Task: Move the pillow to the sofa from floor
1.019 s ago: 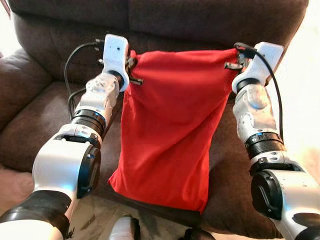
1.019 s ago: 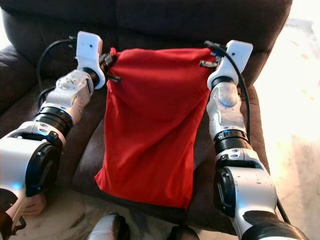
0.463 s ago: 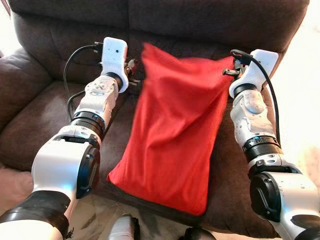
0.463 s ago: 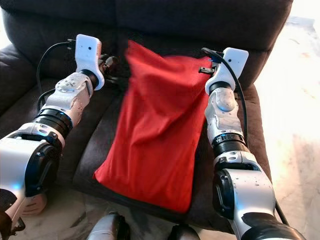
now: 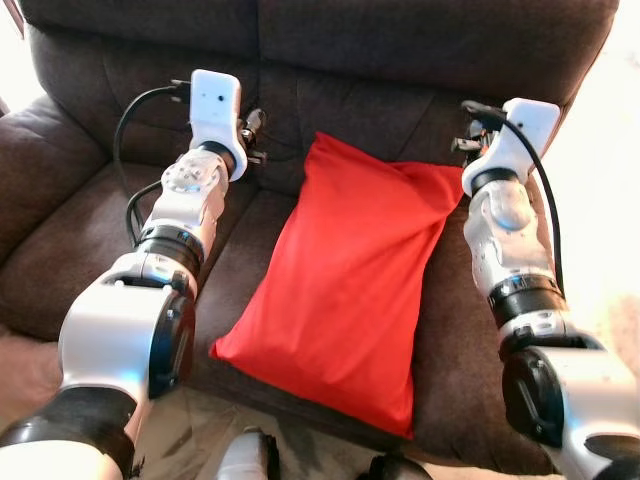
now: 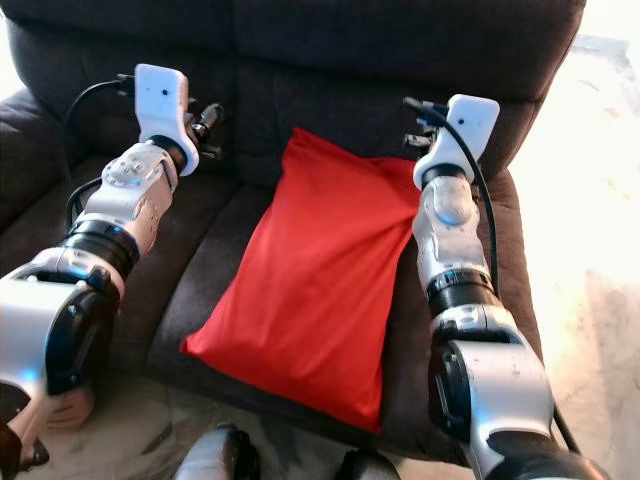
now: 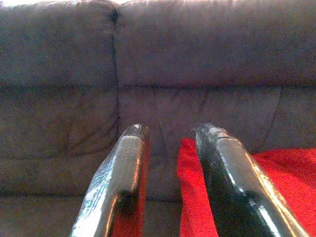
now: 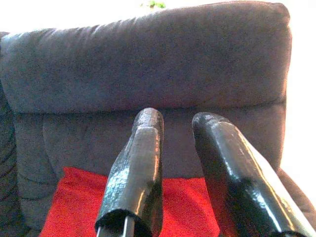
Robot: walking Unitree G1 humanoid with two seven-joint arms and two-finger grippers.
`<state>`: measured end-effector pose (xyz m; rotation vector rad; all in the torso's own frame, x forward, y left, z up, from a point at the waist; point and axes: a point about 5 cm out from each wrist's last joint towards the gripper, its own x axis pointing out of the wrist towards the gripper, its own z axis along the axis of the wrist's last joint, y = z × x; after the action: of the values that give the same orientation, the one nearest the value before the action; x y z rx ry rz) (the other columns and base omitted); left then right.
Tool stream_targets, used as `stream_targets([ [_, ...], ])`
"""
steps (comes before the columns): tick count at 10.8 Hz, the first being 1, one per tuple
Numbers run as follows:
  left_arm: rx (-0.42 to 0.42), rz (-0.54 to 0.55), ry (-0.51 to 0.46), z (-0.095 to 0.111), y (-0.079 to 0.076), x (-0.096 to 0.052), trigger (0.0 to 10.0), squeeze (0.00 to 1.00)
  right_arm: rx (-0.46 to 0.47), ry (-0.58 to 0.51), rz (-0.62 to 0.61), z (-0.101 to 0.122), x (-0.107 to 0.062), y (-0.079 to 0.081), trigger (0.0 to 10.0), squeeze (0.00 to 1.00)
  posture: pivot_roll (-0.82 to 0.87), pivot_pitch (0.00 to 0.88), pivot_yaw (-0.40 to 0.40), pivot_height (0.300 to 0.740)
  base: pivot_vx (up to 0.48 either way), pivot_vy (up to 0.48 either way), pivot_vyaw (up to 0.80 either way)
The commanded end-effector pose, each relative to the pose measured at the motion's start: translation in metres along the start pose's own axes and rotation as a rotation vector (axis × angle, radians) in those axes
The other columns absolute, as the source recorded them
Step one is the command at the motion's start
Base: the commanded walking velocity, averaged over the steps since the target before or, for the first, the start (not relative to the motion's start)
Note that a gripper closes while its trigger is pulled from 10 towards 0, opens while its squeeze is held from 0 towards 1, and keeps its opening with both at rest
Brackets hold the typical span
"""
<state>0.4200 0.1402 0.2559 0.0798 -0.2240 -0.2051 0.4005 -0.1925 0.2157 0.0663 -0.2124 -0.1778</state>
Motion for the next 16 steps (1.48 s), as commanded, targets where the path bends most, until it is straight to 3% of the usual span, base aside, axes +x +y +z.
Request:
stream_targets([
  [1, 0.014, -0.003, -0.032, 0.002, 0.000, -0.001, 10.0, 0.00, -0.001, -0.022, -0.008, 0.003, -0.001, -0.003, 10.0, 0.00, 0.08, 0.128, -0.039, 0.693, 0.000, 0.000, 0.00],
  [3, 0.052, 0.006, -0.160, -0.006, -0.001, -0.021, 10.0, 0.00, -0.012, -0.086, 0.031, -0.003, -0.018, -0.003, 10.0, 0.00, 0.08, 0.123, -0.040, 0.693, 0.000, 0.000, 0.00],
  [5, 0.093, 0.072, -0.224, -0.017, 0.005, -0.046, 10.0, 0.00, -0.039, -0.144, 0.072, -0.007, -0.037, -0.002, 10.0, 0.00, 0.08, 0.118, -0.039, 0.693, 0.000, 0.000, 0.00],
  [6, 0.100, 0.090, -0.227, -0.020, 0.008, -0.050, 10.0, 0.00, -0.039, -0.150, 0.078, -0.008, -0.040, -0.002, 10.0, 0.00, 0.08, 0.117, -0.039, 0.693, 0.000, 0.000, 0.00],
  [8, 0.112, 0.208, -0.207, -0.042, 0.022, -0.085, 10.0, 0.00, -0.047, -0.154, 0.088, -0.022, -0.068, -0.010, 10.0, 0.00, 0.07, 0.104, -0.040, 0.693, 0.000, 0.000, 0.00],
  [9, 0.117, 0.219, -0.186, -0.048, 0.023, -0.091, 10.0, 0.00, -0.042, -0.133, 0.076, -0.028, -0.073, -0.014, 10.0, 0.00, 0.07, 0.101, -0.041, 0.693, 0.000, 0.000, 0.00],
  [11, 0.065, 0.238, -0.120, -0.066, 0.023, -0.107, 10.0, 0.00, -0.070, -0.067, 0.058, -0.046, -0.090, -0.024, 10.0, 0.00, 0.07, 0.095, -0.043, 0.693, 0.000, 0.000, 0.00],
  [12, 0.019, 0.212, 0.044, -0.101, 0.018, -0.120, 10.0, 0.00, -0.011, 0.069, 0.012, -0.077, -0.106, -0.038, 10.0, 0.00, 0.06, 0.085, -0.043, 0.693, 0.000, 0.000, 0.00],
  [14, -0.056, 0.175, 0.251, -0.142, 0.012, -0.136, 10.0, 0.00, 0.036, 0.218, -0.018, -0.111, -0.122, -0.051, 10.0, 0.00, 0.05, 0.076, -0.042, 0.693, 0.000, 0.000, 0.00],
  [15, -0.054, 0.132, 0.383, -0.169, 0.006, -0.153, 10.0, 0.00, 0.053, 0.347, -0.047, -0.138, -0.136, -0.062, 10.0, 0.00, 0.06, 0.069, -0.043, 0.693, 0.000, 0.000, 0.00],
  [16, -0.028, 0.133, 0.413, -0.176, 0.006, -0.161, 10.0, 0.00, 0.070, 0.389, -0.061, -0.146, -0.142, -0.065, 10.0, 0.00, 0.06, 0.068, -0.044, 0.693, 0.000, 0.000, 0.00],
])
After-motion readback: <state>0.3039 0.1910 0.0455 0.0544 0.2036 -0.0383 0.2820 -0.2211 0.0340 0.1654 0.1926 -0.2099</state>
